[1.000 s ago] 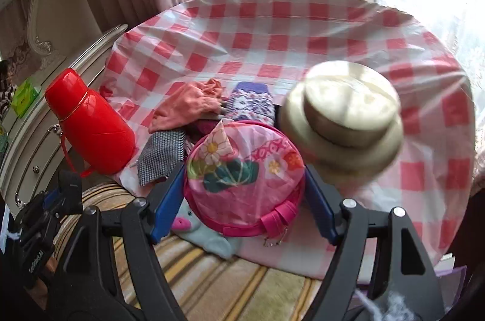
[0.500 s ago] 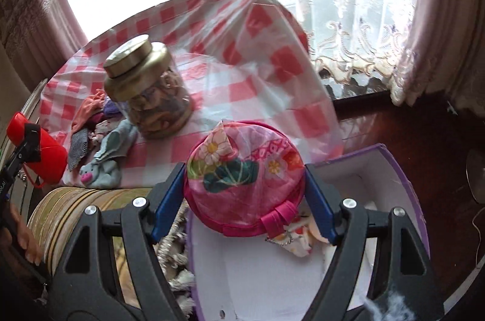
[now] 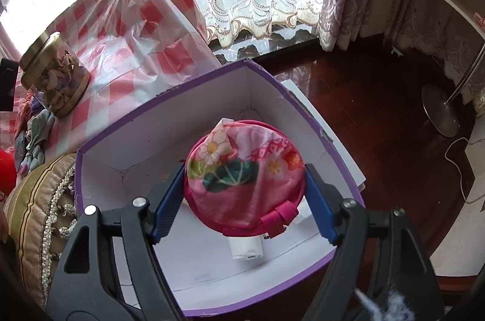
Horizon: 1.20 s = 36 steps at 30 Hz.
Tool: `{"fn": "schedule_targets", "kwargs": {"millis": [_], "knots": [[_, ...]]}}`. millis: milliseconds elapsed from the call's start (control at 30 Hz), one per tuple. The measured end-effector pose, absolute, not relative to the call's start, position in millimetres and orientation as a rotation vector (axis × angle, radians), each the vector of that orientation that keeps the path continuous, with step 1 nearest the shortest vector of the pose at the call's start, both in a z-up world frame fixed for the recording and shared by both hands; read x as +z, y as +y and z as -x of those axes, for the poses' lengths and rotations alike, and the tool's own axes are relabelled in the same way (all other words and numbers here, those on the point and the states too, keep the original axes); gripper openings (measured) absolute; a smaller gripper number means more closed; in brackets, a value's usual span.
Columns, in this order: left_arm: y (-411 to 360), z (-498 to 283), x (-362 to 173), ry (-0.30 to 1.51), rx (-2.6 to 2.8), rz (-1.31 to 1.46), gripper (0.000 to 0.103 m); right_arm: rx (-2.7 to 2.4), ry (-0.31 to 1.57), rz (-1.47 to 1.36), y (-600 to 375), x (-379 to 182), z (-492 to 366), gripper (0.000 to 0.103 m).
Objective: Organize soft objects
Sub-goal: 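Carry the coin purse and hair tie into the purple box and open both grippers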
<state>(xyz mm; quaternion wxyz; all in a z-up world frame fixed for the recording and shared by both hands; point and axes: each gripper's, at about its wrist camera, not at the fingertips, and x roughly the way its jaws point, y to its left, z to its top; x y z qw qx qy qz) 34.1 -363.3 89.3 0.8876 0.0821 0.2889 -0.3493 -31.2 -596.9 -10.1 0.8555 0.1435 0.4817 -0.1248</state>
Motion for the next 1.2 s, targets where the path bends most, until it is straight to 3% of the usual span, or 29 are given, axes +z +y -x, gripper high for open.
{"fn": "schedule_targets", "kwargs": {"millis": [700,767,867,1200], "knots": [[-515,-75,49,0.809,-0.946,-0.218,0.025,-0.025,1.162,-0.351,-554,-66,31,0.078],[-528,-82,40,0.851,-0.954,-0.234,0.040,-0.006,1.207,-0.351,-549,-75,30,0.078],[-525,-90,38,0.866,-0.928,-0.222,0.053,0.015,1.280,-0.354,-543,-91,29,0.078],[-431,-96,50,0.882,-0.809,-0.132,0.061,0.037,1.508,-0.357,-542,-126,12,0.078]]}}
